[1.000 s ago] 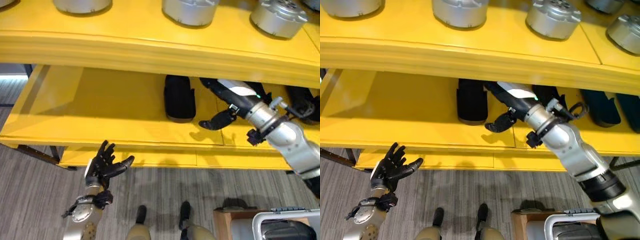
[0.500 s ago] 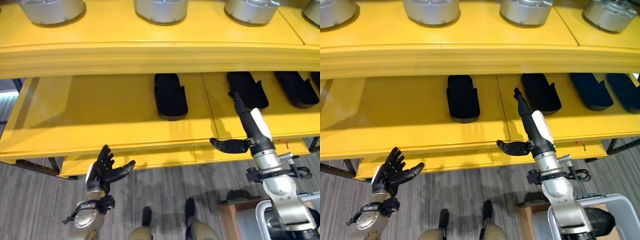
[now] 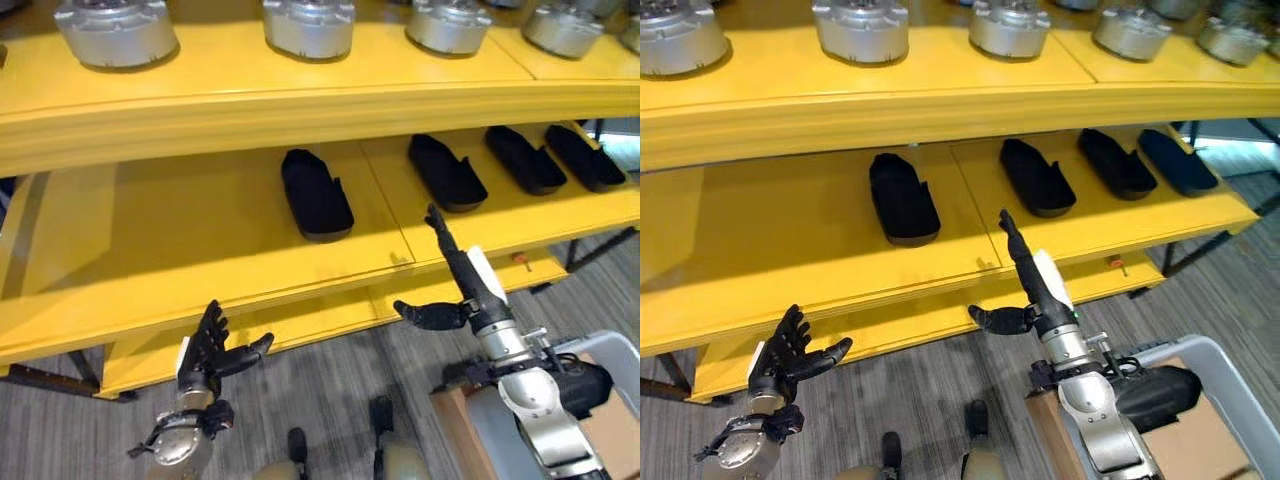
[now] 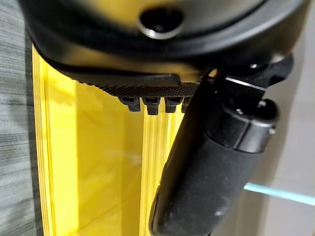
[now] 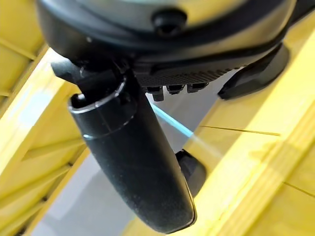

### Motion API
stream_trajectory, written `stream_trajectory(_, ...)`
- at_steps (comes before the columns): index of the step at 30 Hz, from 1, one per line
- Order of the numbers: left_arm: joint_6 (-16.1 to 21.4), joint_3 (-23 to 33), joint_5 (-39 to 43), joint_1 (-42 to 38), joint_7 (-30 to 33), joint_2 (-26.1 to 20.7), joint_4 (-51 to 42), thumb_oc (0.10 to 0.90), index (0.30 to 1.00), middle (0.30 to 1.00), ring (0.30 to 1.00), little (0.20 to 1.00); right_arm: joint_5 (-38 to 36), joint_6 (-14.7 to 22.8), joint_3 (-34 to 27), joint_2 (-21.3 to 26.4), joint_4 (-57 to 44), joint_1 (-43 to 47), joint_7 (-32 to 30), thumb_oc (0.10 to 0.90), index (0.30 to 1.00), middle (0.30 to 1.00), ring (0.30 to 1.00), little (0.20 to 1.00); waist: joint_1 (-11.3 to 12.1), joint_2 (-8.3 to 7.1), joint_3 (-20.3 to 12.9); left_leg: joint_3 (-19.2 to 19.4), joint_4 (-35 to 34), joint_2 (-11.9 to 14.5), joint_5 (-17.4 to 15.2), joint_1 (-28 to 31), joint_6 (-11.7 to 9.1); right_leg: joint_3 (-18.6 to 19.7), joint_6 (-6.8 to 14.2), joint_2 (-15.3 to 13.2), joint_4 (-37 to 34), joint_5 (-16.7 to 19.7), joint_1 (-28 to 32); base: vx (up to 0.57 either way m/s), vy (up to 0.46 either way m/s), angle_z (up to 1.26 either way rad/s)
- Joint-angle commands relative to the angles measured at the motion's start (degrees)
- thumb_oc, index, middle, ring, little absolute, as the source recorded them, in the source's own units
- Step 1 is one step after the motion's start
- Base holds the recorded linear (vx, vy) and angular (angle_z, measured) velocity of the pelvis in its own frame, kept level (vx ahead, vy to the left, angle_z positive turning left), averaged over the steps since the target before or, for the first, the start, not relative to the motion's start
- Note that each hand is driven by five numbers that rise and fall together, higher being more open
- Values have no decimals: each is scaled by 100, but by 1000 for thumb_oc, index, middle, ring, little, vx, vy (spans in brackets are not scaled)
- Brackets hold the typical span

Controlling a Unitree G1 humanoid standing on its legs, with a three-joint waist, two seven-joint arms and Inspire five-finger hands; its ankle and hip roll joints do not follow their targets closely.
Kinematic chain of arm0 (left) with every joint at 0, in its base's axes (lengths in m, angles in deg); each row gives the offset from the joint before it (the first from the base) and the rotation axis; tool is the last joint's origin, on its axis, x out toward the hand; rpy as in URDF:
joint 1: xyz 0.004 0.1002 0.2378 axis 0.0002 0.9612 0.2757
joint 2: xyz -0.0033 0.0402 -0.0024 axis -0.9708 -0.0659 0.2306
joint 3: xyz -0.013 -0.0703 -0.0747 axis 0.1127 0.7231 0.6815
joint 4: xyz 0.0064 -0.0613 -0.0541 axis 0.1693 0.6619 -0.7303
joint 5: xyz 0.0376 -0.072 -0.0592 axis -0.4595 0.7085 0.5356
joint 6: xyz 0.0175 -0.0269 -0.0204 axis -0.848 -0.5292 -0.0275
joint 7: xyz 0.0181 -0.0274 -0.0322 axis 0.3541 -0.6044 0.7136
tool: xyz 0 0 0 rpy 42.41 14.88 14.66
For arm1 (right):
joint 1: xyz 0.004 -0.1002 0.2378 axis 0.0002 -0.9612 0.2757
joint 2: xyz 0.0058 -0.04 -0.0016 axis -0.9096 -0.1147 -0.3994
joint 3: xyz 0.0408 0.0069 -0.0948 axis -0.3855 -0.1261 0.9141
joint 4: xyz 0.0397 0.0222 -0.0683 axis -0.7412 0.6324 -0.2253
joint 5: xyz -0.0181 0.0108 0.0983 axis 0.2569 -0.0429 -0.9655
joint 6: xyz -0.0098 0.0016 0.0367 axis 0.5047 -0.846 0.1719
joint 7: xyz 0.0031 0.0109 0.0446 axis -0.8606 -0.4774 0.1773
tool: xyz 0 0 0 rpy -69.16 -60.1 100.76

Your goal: Move parts from the plastic box to the shelf.

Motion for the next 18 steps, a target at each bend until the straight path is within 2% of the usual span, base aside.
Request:
stream_trajectory(1,523,-22,-285,-1185,-231,28,-369,900,1000,1000,1000,1000,-252,604,-125,178,-418,868,-336,900,1000,1000,1000,1000,-237,226,-145,-351,-293,37,-423,309,-204,39,319,-427,72,554,420,-162,7,-64)
stream_trajectory(2,507,9,-272,-1152,-214,52,-391,900,1000,1000,1000,1000,-281,606,-109,148,-360,982,-340,900,1000,1000,1000,1000,-140,247,-188,-151,-293,115,-413,286,-186,-178,260,-541,352,314,620,-141,-8,-66)
stream_trajectory(3,507,40,-249,-1122,-228,58,-407,900,1000,1000,1000,1000,-291,601,-98,135,-337,1029,-327,900,1000,1000,1000,1000,-96,242,-230,-89,-293,135,-387,246,-184,-212,232,-572,367,285,687,-163,-38,-64)
stream_trajectory(5,491,71,-236,-1070,-237,57,-435,900,1000,1000,1000,1000,-285,590,-60,113,-305,1098,-320,900,1000,1000,1000,1000,-30,214,-279,0,-293,149,-384,228,-181,-248,248,-632,388,284,763,-87,-86,-91)
stream_trajectory(6,475,149,-219,-964,-247,61,-475,900,1000,1000,1000,1000,-259,575,-22,89,-234,1298,-355,900,1000,1000,1000,1000,128,121,-413,248,-293,157,-355,202,-221,-482,367,-787,104,385,1141,-84,-105,-112)
stream_trajectory(7,474,152,-219,-965,-247,59,-477,900,1000,1000,1000,1000,-258,575,-21,86,-232,1304,-356,900,1000,1000,1000,1000,132,117,-412,256,-293,159,-332,192,-220,-481,358,-781,69,417,1144,-115,-209,-164)
stream_trajectory(8,471,173,-213,-929,-278,116,-379,900,1000,1000,1000,1000,-258,585,-19,52,-194,1285,-413,900,1000,1000,1000,1000,121,36,-490,335,-293,160,-324,226,-272,-313,417,-708,-334,346,1289,-41,-129,-126)
stream_trajectory(9,473,191,-211,-902,-298,151,-347,900,1000,1000,1000,1000,-261,574,-61,71,-236,1209,-386,900,1000,1000,1000,1000,111,17,-554,387,-293,183,-284,224,-292,-186,405,-637,-468,324,1289,-32,-294,-124)
stream_trajectory(10,466,214,-232,-827,-339,197,-331,900,1000,1000,1000,1000,-330,602,-176,118,-381,1028,-316,900,1000,1000,1000,1000,12,40,-631,479,-263,341,-262,306,-375,-13,338,-359,-668,76,1334,-12,-198,-66)
stream_trajectory(15,433,159,-188,-785,-473,274,-346,900,1000,1000,1000,1000,-426,639,-369,190,-477,725,-256,900,1000,1000,1000,1000,-128,114,-685,584,-226,636,-94,358,-546,129,181,-56,-824,-167,1388,-11,-185,-56)
stream_trajectory(16,402,96,-189,-760,-532,322,-347,900,1000,1000,1000,1000,-495,690,-501,210,-566,523,-241,900,1000,1000,1000,1000,-256,169,-704,613,-204,806,-10,418,-660,158,103,111,-898,-284,1481,-16,-147,-13)
stream_trajectory(18,392,62,-175,-758,-561,353,-359,900,1000,1000,1000,1000,-529,711,-615,235,-635,372,-237,900,1000,1000,1000,1000,-320,208,-720,637,-189,927,56,438,-736,202,39,243,-910,-352,1499,-1,-225,-15)
